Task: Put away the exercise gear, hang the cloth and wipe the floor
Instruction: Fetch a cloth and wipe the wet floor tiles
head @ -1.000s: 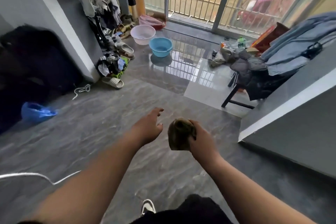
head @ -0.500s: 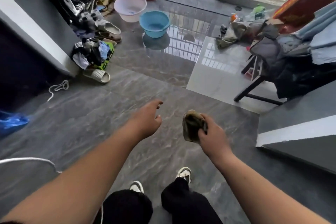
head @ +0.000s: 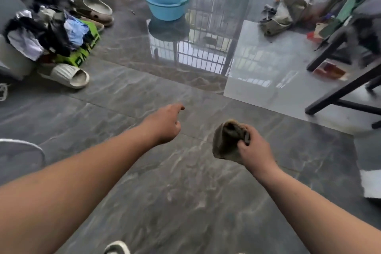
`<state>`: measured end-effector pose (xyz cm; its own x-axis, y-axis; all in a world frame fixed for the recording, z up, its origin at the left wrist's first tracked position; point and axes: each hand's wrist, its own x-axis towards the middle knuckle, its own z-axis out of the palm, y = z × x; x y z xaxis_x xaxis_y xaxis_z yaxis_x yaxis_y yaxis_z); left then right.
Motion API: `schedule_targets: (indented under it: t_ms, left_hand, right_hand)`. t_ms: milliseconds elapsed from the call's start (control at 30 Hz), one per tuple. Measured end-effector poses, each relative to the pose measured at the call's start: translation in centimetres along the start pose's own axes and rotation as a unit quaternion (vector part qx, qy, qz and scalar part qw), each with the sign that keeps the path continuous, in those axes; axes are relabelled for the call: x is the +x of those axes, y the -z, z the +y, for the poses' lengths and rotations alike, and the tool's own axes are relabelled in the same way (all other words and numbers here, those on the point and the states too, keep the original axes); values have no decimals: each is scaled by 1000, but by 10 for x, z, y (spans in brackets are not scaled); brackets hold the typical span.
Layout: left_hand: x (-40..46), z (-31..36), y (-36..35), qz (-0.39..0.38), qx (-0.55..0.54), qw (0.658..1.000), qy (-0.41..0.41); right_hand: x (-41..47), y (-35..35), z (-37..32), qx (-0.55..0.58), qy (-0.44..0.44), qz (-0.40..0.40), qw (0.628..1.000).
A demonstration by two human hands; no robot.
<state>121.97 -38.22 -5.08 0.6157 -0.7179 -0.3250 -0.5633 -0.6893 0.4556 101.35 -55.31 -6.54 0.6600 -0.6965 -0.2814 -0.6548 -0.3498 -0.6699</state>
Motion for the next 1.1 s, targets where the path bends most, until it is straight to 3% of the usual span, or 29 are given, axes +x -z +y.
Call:
schedule_targets:
  t_ms: [200, 500, 633, 767, 933, 1000, 1100]
  left_hand:
    - [70, -38, -54, 16, 46, 999, -17]
    - [107, -17, -122, -2, 24, 1000, -4]
    - [112, -26, -170, -15, 41, 999, -15]
    - [111, -37, -211, -45, 74, 996, -30]
    - [113, -52, -232, -21, 87, 996, -29]
    - [115, -58, -237, -7, 82, 996, -26]
    - [119, -64, -243, 14, 75, 996, -40]
  right_hand:
    - [77, -43, 59, -1, 20, 49, 999]
    - [112, -71, 119, -48, 23, 90, 995]
    - [112, -109, 178, -153, 77, -16, 985]
    - [94, -142, 214, -285, 38, -129, 949]
    - [98, -160, 198, -243, 43, 27, 969]
    - [114, -168, 190, -234, 46, 33, 971]
    - [135, -187, 191, -286, -27, 1, 958]
